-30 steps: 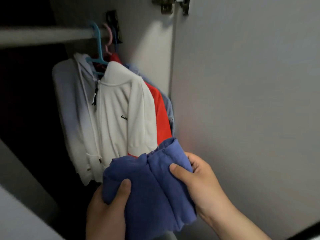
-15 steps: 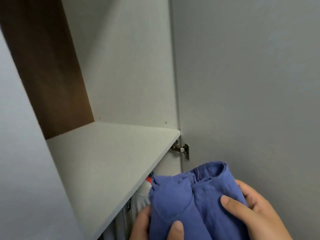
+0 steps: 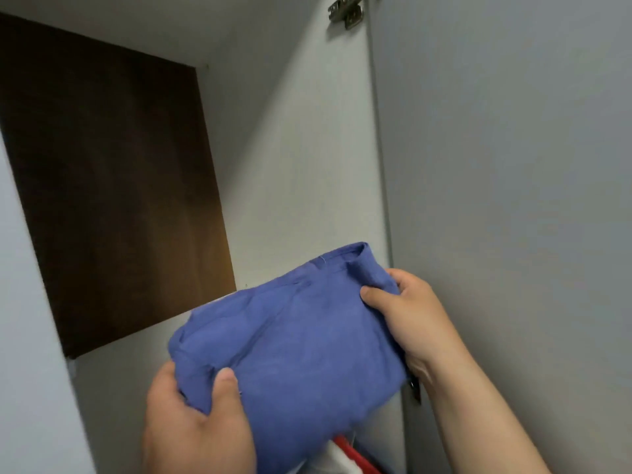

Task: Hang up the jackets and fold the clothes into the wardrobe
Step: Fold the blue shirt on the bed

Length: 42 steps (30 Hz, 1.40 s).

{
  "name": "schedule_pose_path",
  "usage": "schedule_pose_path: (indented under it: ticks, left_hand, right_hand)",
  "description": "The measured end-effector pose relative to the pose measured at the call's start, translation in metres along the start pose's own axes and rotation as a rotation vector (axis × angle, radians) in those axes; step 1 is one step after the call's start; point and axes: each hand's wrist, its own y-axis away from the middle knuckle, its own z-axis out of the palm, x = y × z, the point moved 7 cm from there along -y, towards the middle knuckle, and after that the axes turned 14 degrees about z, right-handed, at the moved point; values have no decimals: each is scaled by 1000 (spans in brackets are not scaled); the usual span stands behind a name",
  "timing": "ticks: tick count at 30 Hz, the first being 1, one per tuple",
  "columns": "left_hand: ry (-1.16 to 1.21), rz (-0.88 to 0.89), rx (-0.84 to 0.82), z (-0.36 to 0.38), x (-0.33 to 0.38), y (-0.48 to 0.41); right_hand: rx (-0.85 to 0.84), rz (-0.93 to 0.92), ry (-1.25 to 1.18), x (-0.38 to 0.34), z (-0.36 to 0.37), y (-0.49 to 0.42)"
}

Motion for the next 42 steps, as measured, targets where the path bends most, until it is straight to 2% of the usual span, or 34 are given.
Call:
schedule_pose_path:
  ticks: [2, 4, 5, 7, 8, 9, 10, 11, 12, 13, 14, 17, 19, 21, 25, 30, 35, 42]
  left_hand:
    - [-34, -3, -76, 13, -5, 7]
    - [-316, -18, -6, 13, 0, 12]
    - [-507, 53, 23, 18, 7, 14]
    - [-725, 314, 13, 28, 17, 22]
    - [-789, 398, -100, 35, 22, 24]
    - [-878, 383, -340, 44, 20, 22]
    - [-957, 329, -583, 52, 13, 19]
    - [-910, 256, -753, 58, 3, 13]
    - [-866, 83, -858, 60, -6, 6]
    - [-884, -112, -855, 59, -16, 4]
    - [-991, -199, -815, 60, -22, 1]
    - [-1075, -186, -643, 71, -34, 5]
    - [-1066, -228, -593, 69, -48, 8]
    - [-1021, -295, -550, 71, -64, 1]
    - [-960, -303, -509, 89, -79, -14]
    - [-965, -367, -419, 77, -102, -41]
    - [-996, -395, -426, 76, -124, -69]
    - [-1092, -468, -418, 79, -161, -102]
  right_hand:
    - [-26, 56, 169, 22, 17, -30]
    - [-10, 86, 344, 37, 26, -49]
    - [12, 95, 415, 44, 27, -53]
    - [121, 43, 537, 51, 20, -48]
    - [188, -47, 581, 48, 18, -38]
    - [224, -152, 634, 46, 18, -25]
    - [207, -229, 705, 47, 22, -13]
    - [145, -241, 782, 53, 27, -4]
    - [66, -202, 857, 61, 32, 2]
    - [-12, -140, 937, 70, 37, 5]
    - [-78, -106, 1012, 74, 43, 5]
    - [-189, -132, 1118, 69, 60, -6]
    - [-244, -106, 1158, 68, 68, -23]
    - [-296, -85, 1193, 76, 75, -42]
    - [-373, -72, 1212, 85, 90, -76]
    - [-491, -78, 1217, 76, 121, -92]
    - [-551, -69, 1293, 78, 141, -111]
    - [-524, -84, 1418, 90, 180, -140]
